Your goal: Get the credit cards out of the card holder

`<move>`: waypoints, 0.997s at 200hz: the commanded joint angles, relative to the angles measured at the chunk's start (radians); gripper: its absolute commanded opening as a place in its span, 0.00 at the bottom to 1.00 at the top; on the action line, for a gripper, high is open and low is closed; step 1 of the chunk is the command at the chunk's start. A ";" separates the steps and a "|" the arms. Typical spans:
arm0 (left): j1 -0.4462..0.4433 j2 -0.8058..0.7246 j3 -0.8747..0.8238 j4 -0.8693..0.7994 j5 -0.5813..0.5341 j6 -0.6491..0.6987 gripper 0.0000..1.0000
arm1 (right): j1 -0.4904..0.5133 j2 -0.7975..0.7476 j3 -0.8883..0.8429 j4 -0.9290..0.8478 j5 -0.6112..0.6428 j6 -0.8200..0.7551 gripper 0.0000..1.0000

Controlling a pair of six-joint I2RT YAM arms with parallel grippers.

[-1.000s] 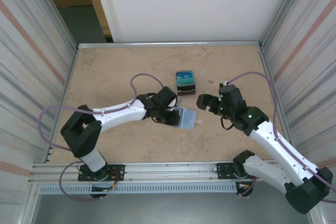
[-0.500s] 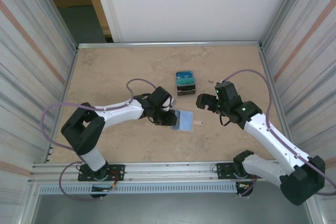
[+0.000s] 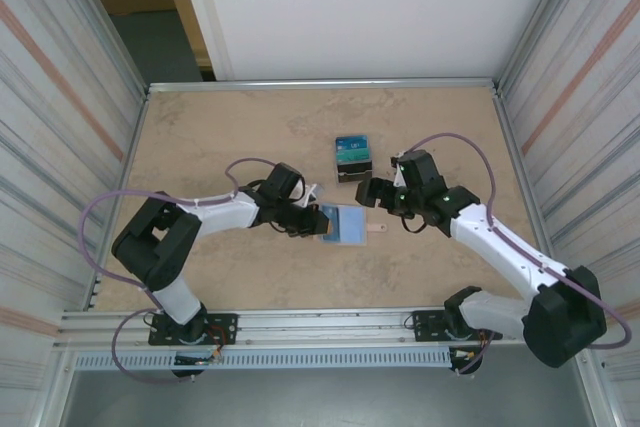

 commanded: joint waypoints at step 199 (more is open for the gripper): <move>0.056 -0.168 -0.040 -0.139 -0.404 0.130 0.38 | 0.088 0.351 0.045 0.182 -0.206 0.122 0.33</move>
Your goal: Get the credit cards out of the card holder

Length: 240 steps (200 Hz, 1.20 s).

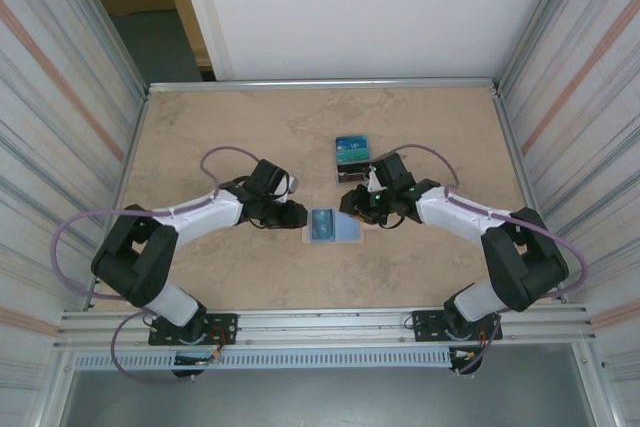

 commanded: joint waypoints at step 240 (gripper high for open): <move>-0.080 0.156 0.070 0.064 -0.024 0.057 0.22 | 0.051 0.243 0.045 0.100 -0.038 -0.041 0.16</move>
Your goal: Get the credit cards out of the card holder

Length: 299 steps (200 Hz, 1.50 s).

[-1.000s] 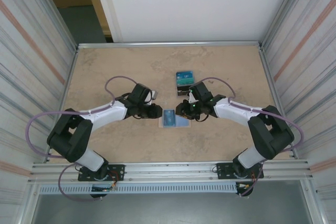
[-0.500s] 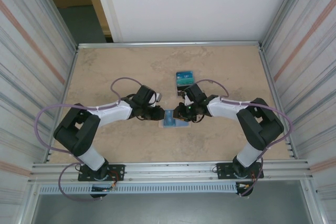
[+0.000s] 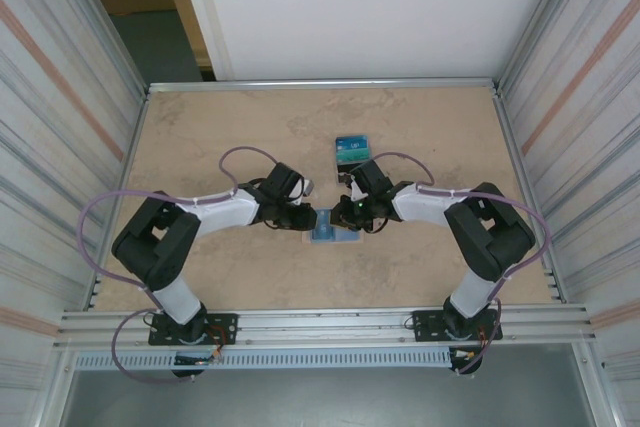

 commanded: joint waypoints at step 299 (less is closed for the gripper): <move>-0.027 0.048 0.051 -0.077 -0.053 0.039 0.19 | -0.043 0.065 -0.049 0.134 -0.113 0.036 0.14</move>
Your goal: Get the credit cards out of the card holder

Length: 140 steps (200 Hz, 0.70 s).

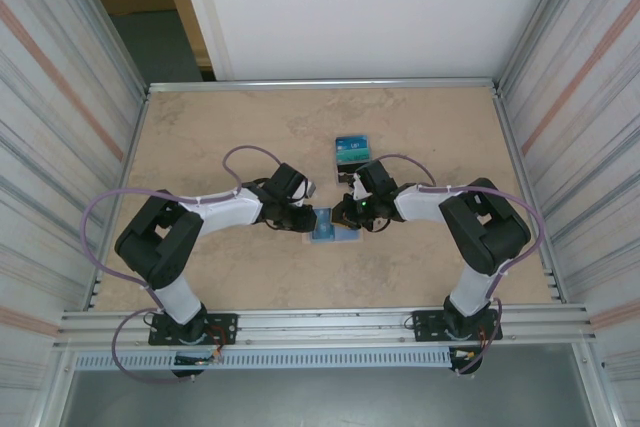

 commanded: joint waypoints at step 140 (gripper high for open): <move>-0.006 0.030 0.022 -0.029 -0.014 0.013 0.16 | -0.019 -0.004 -0.033 -0.021 0.017 0.012 0.00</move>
